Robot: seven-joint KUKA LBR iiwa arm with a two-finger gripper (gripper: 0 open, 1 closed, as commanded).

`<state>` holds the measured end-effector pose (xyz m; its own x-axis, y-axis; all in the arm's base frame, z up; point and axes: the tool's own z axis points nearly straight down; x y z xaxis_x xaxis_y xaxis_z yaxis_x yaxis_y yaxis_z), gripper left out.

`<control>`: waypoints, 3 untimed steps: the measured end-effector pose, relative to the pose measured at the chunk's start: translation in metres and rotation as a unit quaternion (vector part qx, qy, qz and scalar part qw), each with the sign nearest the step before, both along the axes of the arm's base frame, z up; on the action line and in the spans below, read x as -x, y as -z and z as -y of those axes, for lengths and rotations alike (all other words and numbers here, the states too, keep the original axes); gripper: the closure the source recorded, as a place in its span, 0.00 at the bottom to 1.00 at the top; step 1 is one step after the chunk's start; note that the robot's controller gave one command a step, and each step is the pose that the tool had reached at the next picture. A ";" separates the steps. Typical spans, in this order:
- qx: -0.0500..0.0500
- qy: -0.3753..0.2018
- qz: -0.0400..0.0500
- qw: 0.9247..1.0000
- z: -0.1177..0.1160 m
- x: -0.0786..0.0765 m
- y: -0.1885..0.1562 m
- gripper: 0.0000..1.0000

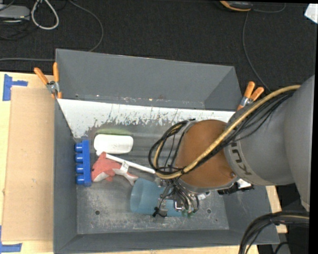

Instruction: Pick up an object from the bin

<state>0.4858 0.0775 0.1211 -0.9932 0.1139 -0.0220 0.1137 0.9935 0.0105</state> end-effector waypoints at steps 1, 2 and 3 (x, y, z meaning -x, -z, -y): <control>0.002 -0.050 -0.007 0.999 0.000 0.008 0.052 1.00; 0.000 0.007 0.000 1.000 0.001 -0.001 0.031 1.00; 0.002 -0.043 -0.006 0.999 -0.004 0.009 0.051 1.00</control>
Offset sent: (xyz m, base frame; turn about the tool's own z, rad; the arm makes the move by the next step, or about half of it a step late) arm 0.0018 -0.0008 -0.0290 0.0204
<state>0.4772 0.0811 0.0699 -0.9995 0.0289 -0.0102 0.0288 0.9996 0.0057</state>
